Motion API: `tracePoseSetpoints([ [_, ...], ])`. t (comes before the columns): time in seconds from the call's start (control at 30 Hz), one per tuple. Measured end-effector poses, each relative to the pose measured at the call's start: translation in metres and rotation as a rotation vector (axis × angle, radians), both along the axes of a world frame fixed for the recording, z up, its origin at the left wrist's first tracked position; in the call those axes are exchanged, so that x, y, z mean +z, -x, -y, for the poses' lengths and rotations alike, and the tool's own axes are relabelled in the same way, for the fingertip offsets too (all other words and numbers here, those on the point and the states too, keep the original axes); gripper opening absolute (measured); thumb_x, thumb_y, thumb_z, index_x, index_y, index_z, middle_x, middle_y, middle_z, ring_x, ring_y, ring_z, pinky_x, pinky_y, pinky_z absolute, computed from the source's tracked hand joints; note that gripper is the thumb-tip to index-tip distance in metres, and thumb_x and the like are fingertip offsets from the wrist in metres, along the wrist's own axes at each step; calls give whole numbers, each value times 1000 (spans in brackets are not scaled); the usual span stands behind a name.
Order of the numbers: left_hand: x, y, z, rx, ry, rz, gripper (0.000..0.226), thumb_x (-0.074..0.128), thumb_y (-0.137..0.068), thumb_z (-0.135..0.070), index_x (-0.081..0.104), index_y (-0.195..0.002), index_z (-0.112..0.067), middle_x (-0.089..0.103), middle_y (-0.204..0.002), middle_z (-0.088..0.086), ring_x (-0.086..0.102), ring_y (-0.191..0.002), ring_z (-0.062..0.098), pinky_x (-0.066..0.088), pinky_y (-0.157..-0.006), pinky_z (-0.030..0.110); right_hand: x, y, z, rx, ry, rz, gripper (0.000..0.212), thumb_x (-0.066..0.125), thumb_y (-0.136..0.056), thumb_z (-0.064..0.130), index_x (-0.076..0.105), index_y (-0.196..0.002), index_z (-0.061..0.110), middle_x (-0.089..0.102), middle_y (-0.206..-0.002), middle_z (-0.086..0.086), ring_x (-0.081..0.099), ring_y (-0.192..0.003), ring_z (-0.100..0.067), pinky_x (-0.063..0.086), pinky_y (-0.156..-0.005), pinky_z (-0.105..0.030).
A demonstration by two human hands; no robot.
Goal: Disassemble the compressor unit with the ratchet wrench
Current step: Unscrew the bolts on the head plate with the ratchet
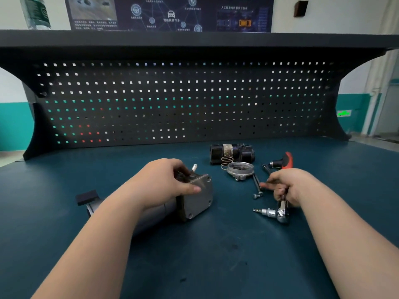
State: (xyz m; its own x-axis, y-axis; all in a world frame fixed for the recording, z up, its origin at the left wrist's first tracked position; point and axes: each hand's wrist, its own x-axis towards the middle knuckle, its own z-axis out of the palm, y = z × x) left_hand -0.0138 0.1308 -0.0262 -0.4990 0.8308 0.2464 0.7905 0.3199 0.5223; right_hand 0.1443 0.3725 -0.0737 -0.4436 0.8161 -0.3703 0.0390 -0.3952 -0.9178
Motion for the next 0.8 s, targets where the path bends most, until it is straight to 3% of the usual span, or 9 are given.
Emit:
tracePoseSetpoints([
  [0.17,-1,0,-2,-7,-51,-50,22,74,-72,-44,63,-88,-35,63,-87,-19,54,-83,-7,40,-67,9,3,-1,1,-33,21,-6,27,34,-99,2,35,-73,11,56,-41,-12,14,-16,-3,15,-24,-9],
  [0.27,-2,0,0,-17,-51,-57,22,74,-73,-47,63,-88,-34,63,-87,-18,54,-83,-5,40,-65,11,15,-4,3,-75,35,-109,27,35,-100,7,35,-76,19,50,-38,-8,16,-17,-3,15,-26,-9],
  [0.37,-1,-3,-1,11,-86,-54,23,69,-77,-49,66,-89,-30,65,-87,-16,57,-84,-1,42,-66,13,34,-9,12,-75,98,-356,33,46,-99,18,35,-68,16,44,-38,-3,19,-21,-2,18,-26,-10],
  [0.43,1,-13,-6,102,-316,-36,22,61,-85,-47,68,-87,-26,63,-78,-19,56,-76,-2,40,-61,15,45,-11,23,-15,119,-499,43,55,-96,29,34,-61,15,43,-40,0,20,-24,-2,20,-27,-12],
  [0.53,5,-33,-14,149,-655,5,27,53,-91,-34,67,-76,-17,61,-59,-12,54,-58,7,43,-56,21,51,-11,39,55,94,-521,52,61,-90,44,34,-54,17,41,-45,1,19,-27,-3,20,-29,-12],
  [0.63,-6,-54,-25,111,-581,332,27,53,-90,-25,66,-73,-9,70,-73,7,67,-73,27,56,-71,40,53,-5,52,99,97,-577,53,60,-90,45,32,-54,18,35,-48,4,18,-28,-3,18,-29,-13],
  [0.73,-20,-90,-34,197,-489,1077,26,48,-93,-27,55,-78,-8,61,-76,13,61,-63,30,55,-67,38,56,8,71,189,125,-712,54,56,-93,39,31,-50,18,32,-46,5,19,-26,-3,18,-27,-14],
  [0.8,-19,-107,-36,229,-614,1541,29,45,-95,-31,51,-74,-11,53,-64,6,53,-57,22,49,-58,30,56,16,81,229,100,-740,56,54,-95,35,32,-46,18,32,-45,5,19,-25,-3,18,-28,-13],
])
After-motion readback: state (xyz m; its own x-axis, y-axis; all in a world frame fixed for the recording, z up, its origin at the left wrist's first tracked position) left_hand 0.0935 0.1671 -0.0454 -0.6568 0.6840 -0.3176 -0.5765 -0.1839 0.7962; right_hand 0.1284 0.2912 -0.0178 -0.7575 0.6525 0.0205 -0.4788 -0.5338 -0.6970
